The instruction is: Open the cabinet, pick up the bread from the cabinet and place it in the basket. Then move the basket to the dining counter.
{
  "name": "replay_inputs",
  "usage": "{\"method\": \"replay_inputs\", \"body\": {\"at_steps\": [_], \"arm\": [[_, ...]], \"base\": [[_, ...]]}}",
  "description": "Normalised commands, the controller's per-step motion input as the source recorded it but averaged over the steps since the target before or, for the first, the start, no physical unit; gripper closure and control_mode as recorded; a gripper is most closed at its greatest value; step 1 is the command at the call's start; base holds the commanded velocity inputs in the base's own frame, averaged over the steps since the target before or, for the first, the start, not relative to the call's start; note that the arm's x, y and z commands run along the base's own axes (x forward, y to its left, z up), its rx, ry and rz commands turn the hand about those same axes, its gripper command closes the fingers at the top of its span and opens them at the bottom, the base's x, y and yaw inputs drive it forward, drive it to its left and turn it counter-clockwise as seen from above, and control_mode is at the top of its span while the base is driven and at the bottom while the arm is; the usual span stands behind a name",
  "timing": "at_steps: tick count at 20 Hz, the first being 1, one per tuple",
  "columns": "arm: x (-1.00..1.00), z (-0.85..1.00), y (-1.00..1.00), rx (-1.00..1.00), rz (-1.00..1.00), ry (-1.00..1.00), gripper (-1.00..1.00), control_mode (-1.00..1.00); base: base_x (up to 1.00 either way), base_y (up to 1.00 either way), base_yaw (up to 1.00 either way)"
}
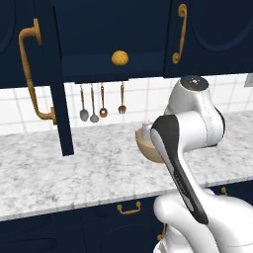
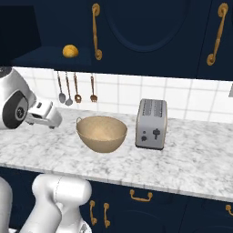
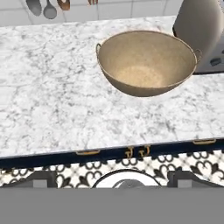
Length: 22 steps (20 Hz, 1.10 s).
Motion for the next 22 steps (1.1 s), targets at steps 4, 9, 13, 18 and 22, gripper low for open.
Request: {"method": "replay_inputs", "body": {"at_steps": [4, 9, 13, 18, 22], "arm": [[0.13, 0.64, 0.05, -0.07, 0.04, -0.5, -1.0, -1.0], [0.16, 0.96, -0.05, 0.05, 0.08, -0.41, -1.0, -1.0], [0.79, 0.82, 0.02, 0.09, 0.19, -0.09, -1.0, -1.0], [0.75, 0.6, 0.26, 0.0, 0.24, -0.01, -1.0, -1.0], [0.26, 0.19, 0.26, -0.25, 0.1, -0.07, -1.0, -1.0]], "base": [[0.0, 0.0, 0.0], [0.0, 0.0, 0.0], [0.0, 0.0, 0.0], [0.0, 0.0, 0.0], [0.0, 0.0, 0.0]]}}
